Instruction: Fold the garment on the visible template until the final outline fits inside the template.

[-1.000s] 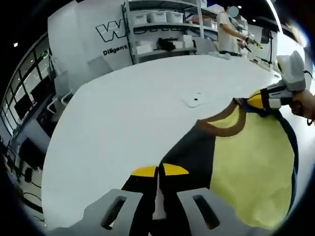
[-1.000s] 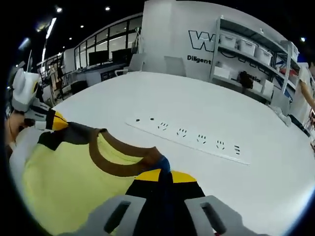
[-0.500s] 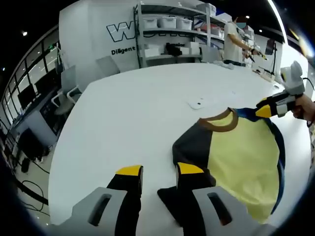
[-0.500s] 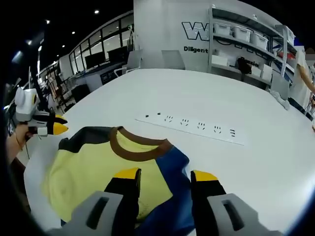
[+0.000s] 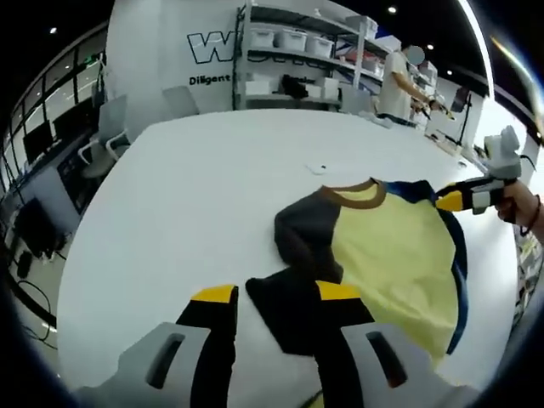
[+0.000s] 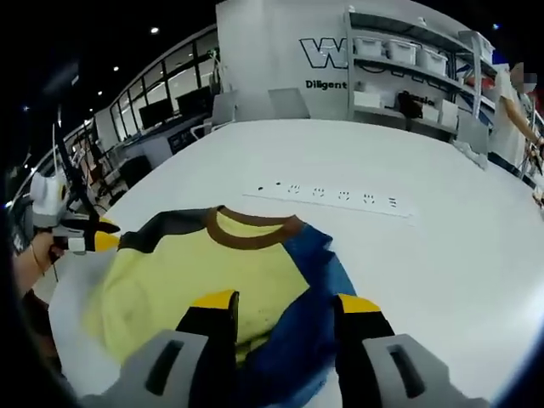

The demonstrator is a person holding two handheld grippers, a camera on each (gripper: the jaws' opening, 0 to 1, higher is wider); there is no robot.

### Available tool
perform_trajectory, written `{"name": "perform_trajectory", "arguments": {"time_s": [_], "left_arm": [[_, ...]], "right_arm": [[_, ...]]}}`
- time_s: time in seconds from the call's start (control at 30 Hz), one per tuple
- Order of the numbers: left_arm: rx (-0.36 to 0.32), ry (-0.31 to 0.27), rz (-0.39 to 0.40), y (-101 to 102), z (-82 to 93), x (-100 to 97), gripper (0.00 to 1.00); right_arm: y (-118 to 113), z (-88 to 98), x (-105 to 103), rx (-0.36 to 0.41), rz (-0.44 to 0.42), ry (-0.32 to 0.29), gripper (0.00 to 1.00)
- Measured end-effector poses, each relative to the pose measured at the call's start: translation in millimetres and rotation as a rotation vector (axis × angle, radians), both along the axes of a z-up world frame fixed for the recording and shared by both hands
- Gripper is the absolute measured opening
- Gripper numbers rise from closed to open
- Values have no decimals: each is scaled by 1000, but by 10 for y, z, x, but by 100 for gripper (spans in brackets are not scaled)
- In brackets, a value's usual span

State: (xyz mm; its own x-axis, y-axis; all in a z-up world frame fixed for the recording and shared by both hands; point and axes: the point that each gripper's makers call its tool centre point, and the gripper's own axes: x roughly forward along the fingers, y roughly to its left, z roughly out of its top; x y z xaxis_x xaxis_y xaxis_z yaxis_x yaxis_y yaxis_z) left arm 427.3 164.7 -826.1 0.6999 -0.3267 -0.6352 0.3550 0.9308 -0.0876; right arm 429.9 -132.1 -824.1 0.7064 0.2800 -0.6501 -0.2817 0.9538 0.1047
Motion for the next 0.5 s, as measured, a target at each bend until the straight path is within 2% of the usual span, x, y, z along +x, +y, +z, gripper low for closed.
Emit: {"name": "perform_trajectory", "arguments": {"time_s": [0.27, 0.37, 0.5], "left_arm": [[-20, 42, 29, 65, -138, -164, 36], [-38, 64, 18, 30, -193, -241, 32], [-45, 95, 0, -28, -275, -303, 31]], "right_arm": [[-87, -70, -254, -28, -21, 2, 42], [-81, -98, -352, -38, -27, 1, 41], [-62, -221, -452, -66, -24, 41, 42]]}}
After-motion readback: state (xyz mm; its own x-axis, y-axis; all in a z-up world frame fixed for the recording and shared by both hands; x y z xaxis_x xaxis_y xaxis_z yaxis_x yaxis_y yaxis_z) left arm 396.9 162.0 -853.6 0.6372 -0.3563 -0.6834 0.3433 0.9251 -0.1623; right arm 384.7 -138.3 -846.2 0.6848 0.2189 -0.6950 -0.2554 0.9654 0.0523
